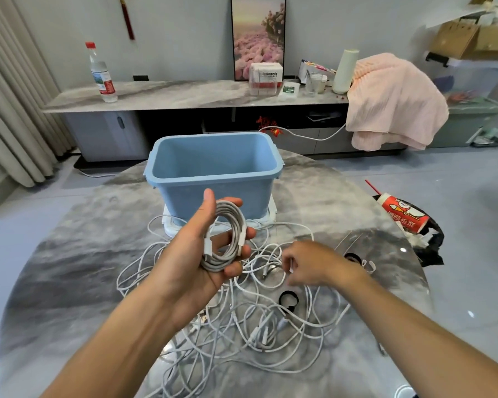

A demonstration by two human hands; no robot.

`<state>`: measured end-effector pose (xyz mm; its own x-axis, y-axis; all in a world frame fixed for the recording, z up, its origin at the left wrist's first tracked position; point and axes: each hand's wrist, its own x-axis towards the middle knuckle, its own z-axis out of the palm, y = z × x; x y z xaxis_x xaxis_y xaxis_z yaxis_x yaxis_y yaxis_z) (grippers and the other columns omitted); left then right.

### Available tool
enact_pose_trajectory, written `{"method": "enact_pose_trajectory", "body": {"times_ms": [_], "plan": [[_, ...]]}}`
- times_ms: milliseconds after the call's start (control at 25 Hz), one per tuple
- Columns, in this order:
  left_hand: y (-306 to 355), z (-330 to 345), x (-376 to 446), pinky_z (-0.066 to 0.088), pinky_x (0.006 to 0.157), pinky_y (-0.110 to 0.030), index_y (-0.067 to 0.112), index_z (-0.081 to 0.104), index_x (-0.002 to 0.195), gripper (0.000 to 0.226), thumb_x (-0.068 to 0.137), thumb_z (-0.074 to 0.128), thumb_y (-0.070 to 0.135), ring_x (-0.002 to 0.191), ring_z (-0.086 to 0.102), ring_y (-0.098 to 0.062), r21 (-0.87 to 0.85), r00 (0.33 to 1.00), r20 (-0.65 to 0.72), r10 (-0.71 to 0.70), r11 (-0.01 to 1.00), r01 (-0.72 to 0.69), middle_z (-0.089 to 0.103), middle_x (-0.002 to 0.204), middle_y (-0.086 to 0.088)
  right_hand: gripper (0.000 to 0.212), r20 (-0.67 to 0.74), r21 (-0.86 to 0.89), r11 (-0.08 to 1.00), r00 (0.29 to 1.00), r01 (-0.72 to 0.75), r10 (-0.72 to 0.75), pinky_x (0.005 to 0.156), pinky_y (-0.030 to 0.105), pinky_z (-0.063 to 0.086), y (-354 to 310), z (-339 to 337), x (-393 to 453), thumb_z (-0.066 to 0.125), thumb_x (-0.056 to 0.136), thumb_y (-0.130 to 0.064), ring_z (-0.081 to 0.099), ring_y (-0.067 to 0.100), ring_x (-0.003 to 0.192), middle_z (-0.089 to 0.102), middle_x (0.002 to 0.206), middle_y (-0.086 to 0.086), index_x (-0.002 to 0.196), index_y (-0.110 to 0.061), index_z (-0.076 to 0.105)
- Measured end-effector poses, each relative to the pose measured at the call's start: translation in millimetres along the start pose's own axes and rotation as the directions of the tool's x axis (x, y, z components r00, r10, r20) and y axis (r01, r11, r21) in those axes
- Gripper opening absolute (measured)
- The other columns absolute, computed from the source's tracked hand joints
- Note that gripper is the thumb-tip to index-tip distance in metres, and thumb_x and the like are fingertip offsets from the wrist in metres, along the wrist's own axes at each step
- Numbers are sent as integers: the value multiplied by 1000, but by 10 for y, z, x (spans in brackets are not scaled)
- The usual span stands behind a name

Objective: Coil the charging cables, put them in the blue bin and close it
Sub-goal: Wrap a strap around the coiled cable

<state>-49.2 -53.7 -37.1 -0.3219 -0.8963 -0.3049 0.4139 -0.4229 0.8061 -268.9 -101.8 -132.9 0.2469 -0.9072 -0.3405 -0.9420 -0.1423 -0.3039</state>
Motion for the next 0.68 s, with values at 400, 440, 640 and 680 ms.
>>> {"method": "enact_pose_trajectory", "body": {"times_ms": [400,440,640,680], "plan": [[42,-46,-9,33,49,-24,26,68,103,39,72,77,4,65,55,-19,240,975,-100,200,956,-171,63,76,-3,20,-149,717,697,978,2,150,41,23,43,-402,-308,-118,66,82,4,54,13,42,62,58,8,70,-10,58],[34,-32,-10,34,48,-22,26,68,101,38,75,75,0,64,54,-17,293,963,-102,249,933,-210,61,72,1,20,-183,806,587,975,77,123,40,24,44,-554,-399,-220,64,83,8,54,16,42,61,59,12,72,-8,57],[11,35,-26,41,48,-16,25,66,99,42,79,67,-13,60,54,-11,307,943,-25,333,900,-309,61,79,-7,18,-282,901,356,958,249,44,45,28,46,-1012,-527,-615,61,83,8,51,19,48,59,63,13,76,-8,59],[17,26,-24,41,48,-17,26,66,98,46,79,64,-16,60,54,-12,293,943,-10,332,903,-315,61,82,-10,18,-273,917,315,961,246,45,45,27,46,-1017,-536,-627,62,84,8,51,19,49,59,64,14,77,-8,59]]}}
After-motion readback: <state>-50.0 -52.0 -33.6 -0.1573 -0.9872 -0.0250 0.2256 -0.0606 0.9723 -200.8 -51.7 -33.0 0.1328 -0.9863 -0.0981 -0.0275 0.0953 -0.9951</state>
